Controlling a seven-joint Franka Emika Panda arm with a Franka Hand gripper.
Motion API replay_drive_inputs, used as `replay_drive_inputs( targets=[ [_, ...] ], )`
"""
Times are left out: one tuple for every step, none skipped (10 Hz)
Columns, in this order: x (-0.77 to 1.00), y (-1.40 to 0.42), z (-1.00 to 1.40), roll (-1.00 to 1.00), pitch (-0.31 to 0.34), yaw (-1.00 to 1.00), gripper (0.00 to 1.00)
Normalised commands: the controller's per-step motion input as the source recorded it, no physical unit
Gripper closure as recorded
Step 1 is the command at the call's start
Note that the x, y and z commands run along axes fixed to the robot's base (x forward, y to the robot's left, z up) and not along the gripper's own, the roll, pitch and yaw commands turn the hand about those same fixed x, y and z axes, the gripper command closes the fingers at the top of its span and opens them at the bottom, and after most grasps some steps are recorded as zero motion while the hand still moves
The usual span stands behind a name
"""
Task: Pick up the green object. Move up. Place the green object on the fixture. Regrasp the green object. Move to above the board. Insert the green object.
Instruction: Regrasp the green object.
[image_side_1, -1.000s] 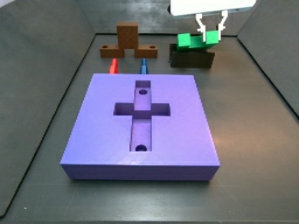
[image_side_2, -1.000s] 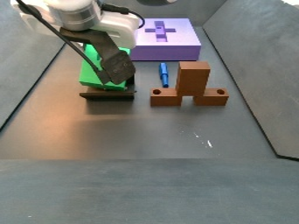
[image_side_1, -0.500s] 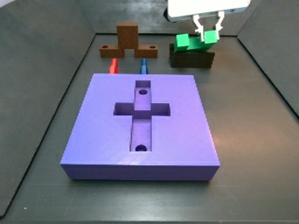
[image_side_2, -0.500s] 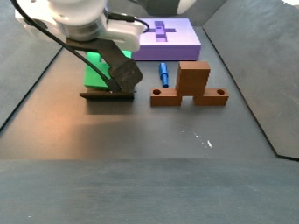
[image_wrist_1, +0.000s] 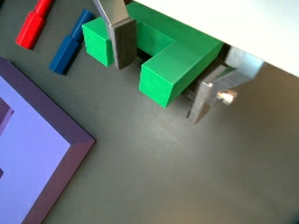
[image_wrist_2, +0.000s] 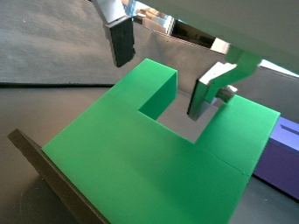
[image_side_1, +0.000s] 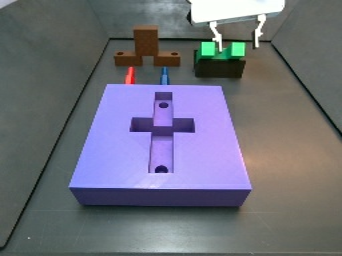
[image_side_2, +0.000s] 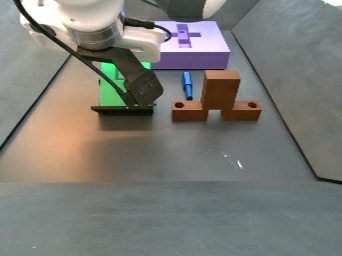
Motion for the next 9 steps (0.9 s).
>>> replay_drive_inputs(
  targets=[
    [0.00,0.00,0.00,0.03,0.000,0.00,0.00],
    [0.04,-0.08,0.41,0.56,-0.017,0.02,0.00],
    [0.12,-0.10,0.51,1.00,0.000,0.08,0.00],
    [0.11,-0.07,0.26,1.00,0.000,0.09,0.00],
    [0.13,-0.07,0.07,1.00,0.037,0.03,0.00],
    [0.11,-0.07,0.03,1.00,0.060,0.03,0.00],
    [0.11,-0.07,0.04,1.00,0.074,0.03,0.00],
    [0.07,-0.08,0.04,1.00,0.100,0.03,0.00],
    [0.01,-0.09,0.06,1.00,0.171,0.02,0.00]
  ],
)
